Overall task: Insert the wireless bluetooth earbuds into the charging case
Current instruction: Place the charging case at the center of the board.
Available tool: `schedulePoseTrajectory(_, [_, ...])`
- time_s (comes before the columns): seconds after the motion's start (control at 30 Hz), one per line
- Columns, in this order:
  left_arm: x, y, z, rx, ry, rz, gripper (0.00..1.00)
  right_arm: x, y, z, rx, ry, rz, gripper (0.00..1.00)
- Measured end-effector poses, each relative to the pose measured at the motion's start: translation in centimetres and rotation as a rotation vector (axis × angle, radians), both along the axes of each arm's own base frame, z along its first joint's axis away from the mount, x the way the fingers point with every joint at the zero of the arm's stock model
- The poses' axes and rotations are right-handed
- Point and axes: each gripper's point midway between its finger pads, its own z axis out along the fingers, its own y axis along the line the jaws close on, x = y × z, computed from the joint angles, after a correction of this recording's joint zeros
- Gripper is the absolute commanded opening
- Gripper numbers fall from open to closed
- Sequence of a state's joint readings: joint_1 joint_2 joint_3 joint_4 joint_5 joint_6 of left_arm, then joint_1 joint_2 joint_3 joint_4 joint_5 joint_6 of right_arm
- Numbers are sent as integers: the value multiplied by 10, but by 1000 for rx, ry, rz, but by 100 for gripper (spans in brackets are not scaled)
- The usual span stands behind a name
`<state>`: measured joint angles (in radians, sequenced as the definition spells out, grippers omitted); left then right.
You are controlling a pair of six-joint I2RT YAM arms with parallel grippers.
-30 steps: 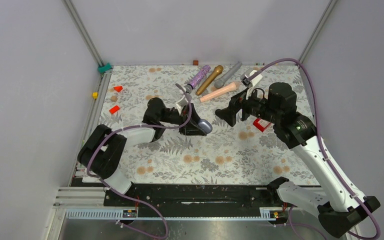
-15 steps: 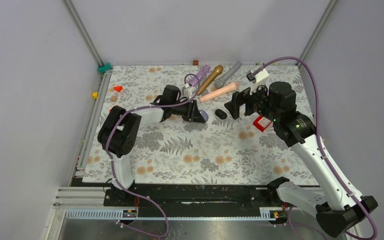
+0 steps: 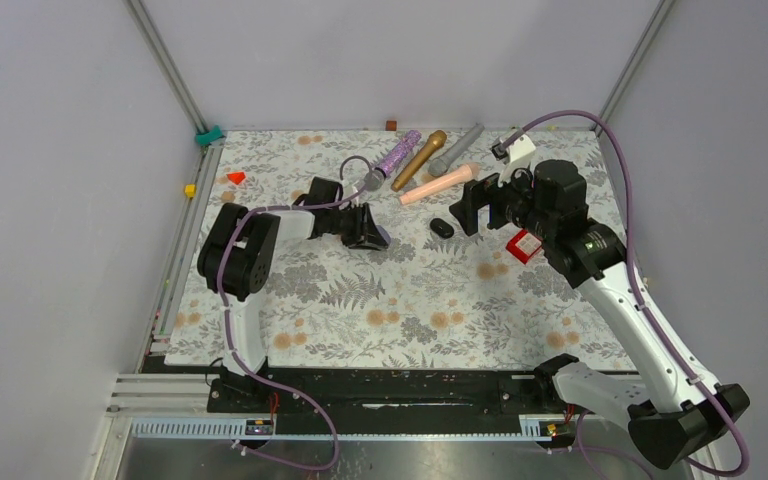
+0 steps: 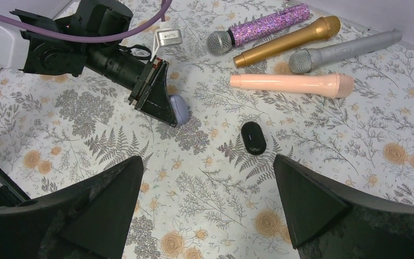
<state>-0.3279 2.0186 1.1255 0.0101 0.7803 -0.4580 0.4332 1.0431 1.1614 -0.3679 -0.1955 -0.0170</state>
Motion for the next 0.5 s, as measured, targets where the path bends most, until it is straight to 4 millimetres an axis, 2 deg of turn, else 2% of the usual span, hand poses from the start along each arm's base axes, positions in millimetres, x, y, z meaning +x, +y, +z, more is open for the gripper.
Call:
schedulePoseTrajectory(0.2, [-7,-10,1,-1,9,-26,14,2,-1,-2,-2,5,-4,100])
schedulePoseTrajectory(0.3, [-21,-28,1,4,13,-91,15,2,-2,-2,-1,5,-5,100])
schedulePoseTrajectory(0.5, [-65,-84,1,35,-13,-311,19,3,-4,-2,0,6,-13,100])
